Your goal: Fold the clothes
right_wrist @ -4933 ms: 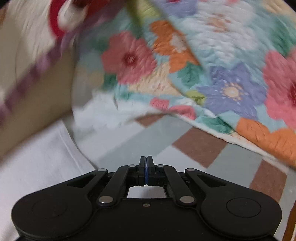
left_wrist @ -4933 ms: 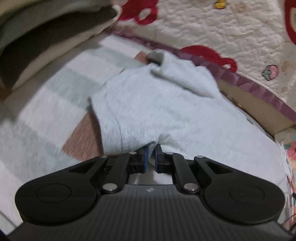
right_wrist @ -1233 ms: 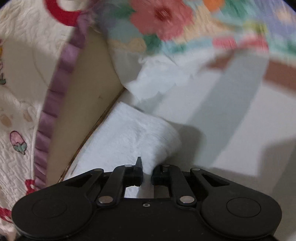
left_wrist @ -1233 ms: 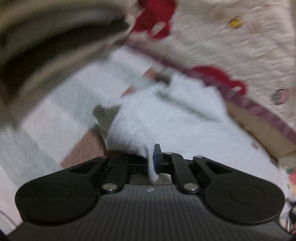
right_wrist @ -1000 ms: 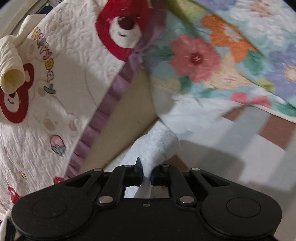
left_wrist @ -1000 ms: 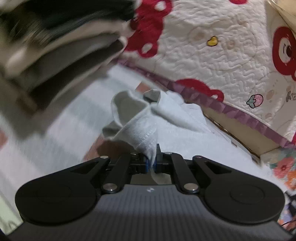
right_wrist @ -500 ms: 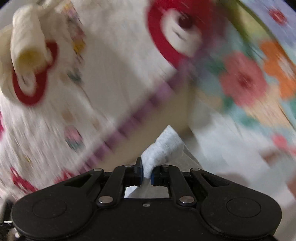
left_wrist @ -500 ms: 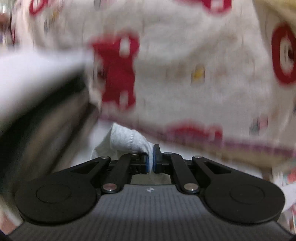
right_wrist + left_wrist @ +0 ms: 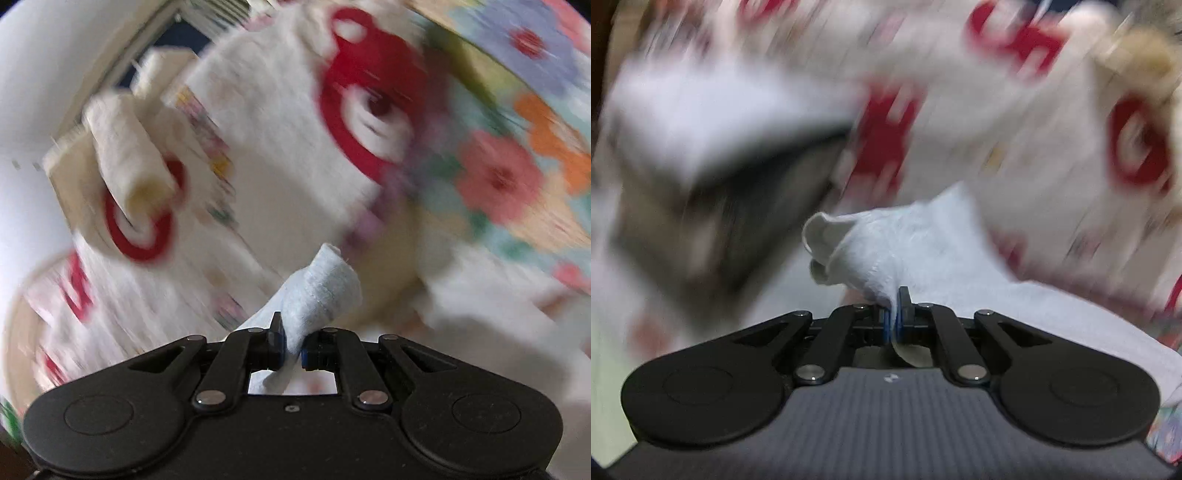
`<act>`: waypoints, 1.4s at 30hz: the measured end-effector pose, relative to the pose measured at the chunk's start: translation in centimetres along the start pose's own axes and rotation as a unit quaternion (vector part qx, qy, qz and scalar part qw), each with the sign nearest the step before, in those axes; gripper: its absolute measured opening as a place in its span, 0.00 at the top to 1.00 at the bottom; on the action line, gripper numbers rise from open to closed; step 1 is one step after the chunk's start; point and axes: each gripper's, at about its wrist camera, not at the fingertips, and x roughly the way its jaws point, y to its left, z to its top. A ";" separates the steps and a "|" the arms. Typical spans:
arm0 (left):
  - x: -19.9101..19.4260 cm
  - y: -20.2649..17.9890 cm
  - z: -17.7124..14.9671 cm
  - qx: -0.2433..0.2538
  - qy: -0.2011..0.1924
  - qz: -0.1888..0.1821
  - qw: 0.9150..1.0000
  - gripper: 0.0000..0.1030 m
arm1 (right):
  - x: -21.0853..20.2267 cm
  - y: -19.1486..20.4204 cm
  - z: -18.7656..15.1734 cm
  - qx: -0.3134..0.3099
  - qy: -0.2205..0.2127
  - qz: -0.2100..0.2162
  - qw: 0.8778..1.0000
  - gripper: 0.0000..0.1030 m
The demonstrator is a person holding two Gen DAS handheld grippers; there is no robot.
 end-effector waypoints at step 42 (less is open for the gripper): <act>1.9 2.7 -9.8 0.048 0.140 0.109 0.983 0.78 | -6.9 -8.1 -9.5 -0.210 0.059 -0.285 0.933 0.90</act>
